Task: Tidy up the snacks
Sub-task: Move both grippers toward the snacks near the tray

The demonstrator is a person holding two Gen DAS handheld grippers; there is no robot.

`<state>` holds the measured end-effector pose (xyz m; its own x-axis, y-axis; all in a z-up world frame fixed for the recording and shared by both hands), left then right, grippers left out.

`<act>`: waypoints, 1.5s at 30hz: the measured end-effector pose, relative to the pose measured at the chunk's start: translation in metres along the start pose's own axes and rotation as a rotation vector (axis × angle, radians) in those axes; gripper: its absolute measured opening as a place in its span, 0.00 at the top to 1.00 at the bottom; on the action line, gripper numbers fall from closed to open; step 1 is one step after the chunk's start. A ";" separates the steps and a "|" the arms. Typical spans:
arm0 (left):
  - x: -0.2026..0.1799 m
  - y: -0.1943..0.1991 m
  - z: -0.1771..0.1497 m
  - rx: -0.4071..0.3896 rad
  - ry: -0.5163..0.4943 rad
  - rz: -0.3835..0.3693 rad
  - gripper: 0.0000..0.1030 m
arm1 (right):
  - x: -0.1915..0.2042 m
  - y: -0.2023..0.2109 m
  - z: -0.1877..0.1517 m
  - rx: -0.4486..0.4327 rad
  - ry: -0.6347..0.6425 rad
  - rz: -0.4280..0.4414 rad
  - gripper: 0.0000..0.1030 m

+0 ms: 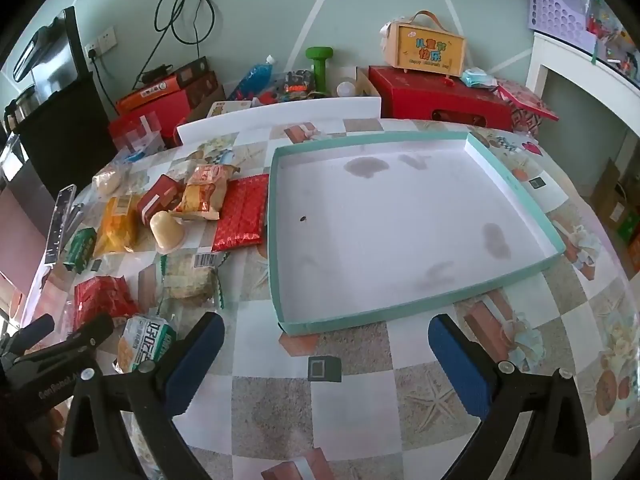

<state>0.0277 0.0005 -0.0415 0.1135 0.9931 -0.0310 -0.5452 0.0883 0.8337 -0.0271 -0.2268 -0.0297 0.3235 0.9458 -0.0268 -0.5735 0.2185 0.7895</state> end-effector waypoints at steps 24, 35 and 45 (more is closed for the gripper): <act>0.003 0.000 0.001 -0.004 0.001 -0.001 0.00 | -0.001 -0.002 -0.001 0.009 0.000 -0.001 0.00; 0.002 0.001 0.000 -0.014 0.018 -0.004 0.00 | -0.001 -0.003 -0.001 0.009 0.001 -0.002 0.00; 0.003 0.004 0.004 -0.088 0.015 0.015 0.00 | 0.000 -0.003 -0.002 0.009 0.004 -0.006 0.00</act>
<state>0.0291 0.0039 -0.0363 0.0930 0.9953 -0.0275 -0.6178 0.0793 0.7823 -0.0272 -0.2269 -0.0332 0.3237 0.9455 -0.0343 -0.5646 0.2221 0.7949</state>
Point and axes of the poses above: each gripper's, at about its wrist camera, not at the fingertips, and y roughly against the way its jaws point, x to its left, z to its top, the point moved 5 cm from there along -y, roughly the way its jaws point, and after that the axes turned 5 degrees about -z, right-handed, at the moved point
